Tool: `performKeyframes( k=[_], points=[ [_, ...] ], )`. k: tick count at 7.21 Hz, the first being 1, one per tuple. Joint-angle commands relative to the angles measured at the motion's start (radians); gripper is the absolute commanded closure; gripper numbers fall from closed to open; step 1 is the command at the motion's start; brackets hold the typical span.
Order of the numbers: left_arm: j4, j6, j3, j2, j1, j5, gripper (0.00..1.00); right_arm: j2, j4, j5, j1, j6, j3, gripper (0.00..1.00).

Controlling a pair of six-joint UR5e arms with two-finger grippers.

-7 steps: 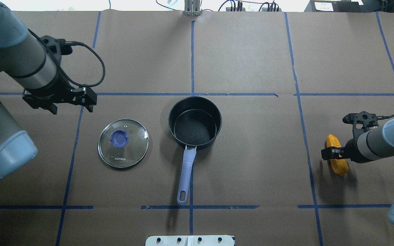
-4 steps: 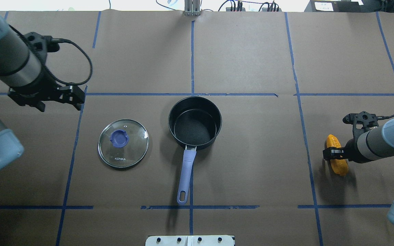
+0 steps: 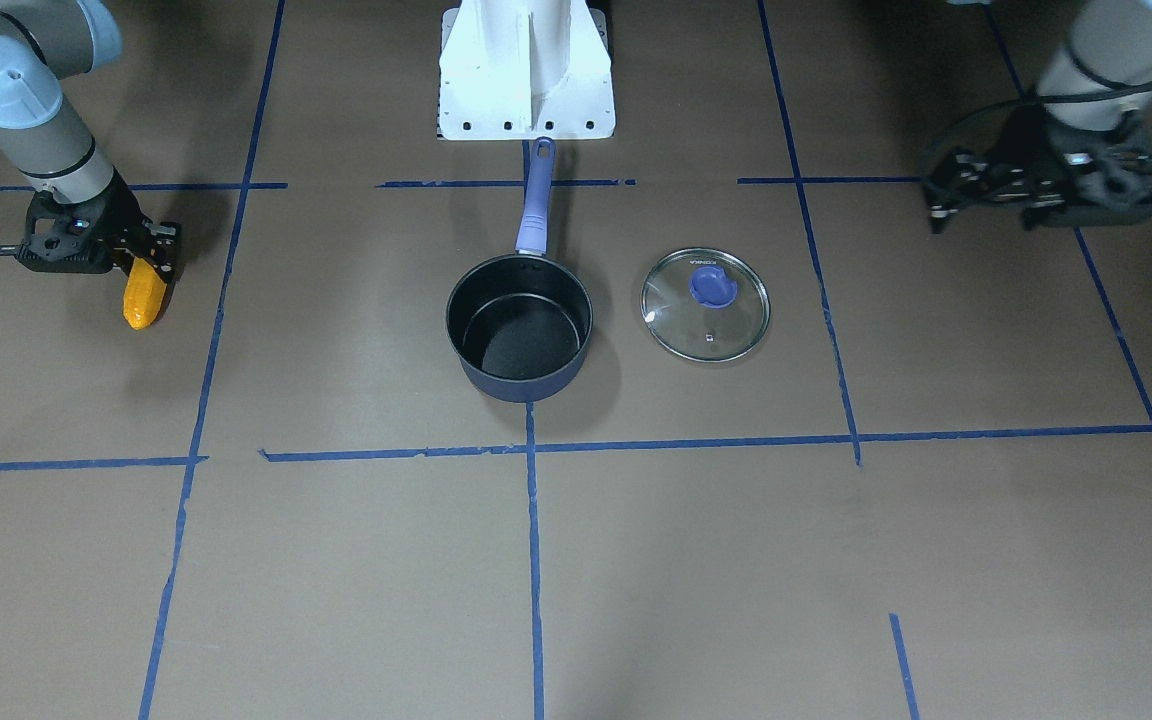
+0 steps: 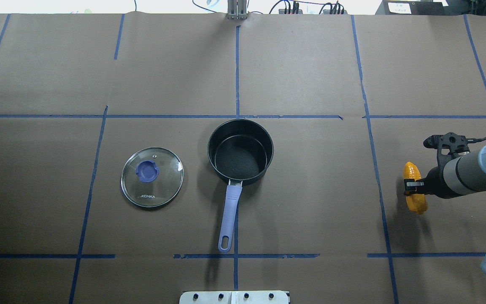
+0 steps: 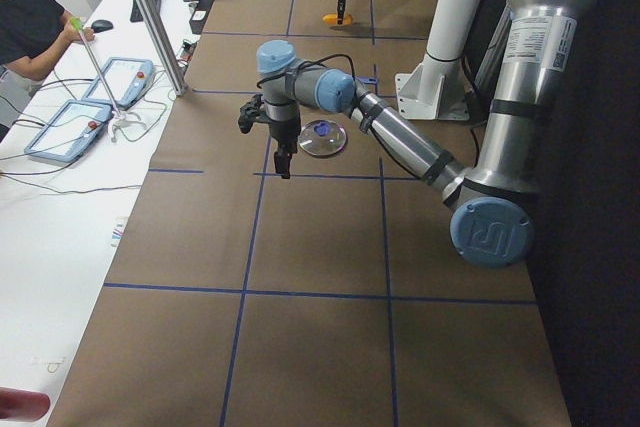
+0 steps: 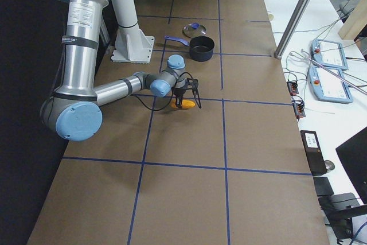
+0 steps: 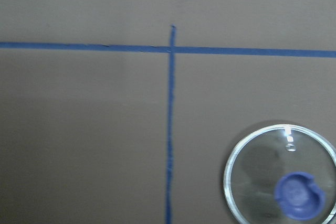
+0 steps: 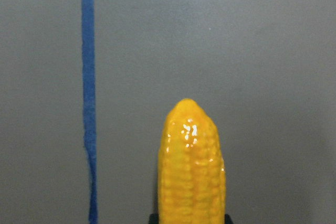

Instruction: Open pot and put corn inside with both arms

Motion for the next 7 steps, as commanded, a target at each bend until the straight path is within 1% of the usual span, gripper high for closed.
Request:
performKeyframes(
  k=[1, 2, 3, 4, 5, 6, 7],
  points=[
    [-0.009, 0.337, 0.175, 0.015, -0.177, -0.045, 0.00, 0.029, -0.085, 0.058, 0.062, -0.004, 0.066, 1.00],
    [-0.033, 0.407, 0.229, 0.016, -0.214, -0.045, 0.00, 0.122, -0.201, 0.075, 0.092, -0.005, 0.097, 1.00],
    [-0.075, 0.482, 0.301, 0.018, -0.254, -0.045, 0.00, 0.270, -0.357, 0.087, 0.095, -0.005, 0.112, 1.00],
    [-0.099, 0.536, 0.355, 0.018, -0.280, -0.045, 0.00, 0.439, -0.553, 0.087, 0.095, -0.005, 0.117, 0.99],
    [-0.118, 0.559, 0.403, 0.019, -0.303, -0.054, 0.00, 0.594, -0.705, 0.078, 0.068, -0.002, 0.109, 0.99],
    [-0.163, 0.552, 0.452, 0.036, -0.306, -0.113, 0.00, 0.668, -0.745, 0.060, 0.022, 0.012, 0.097, 0.99],
    [-0.254, 0.537, 0.498, 0.058, -0.306, -0.153, 0.00, 0.690, -0.745, 0.032, -0.029, 0.021, 0.094, 0.99]
  ],
)
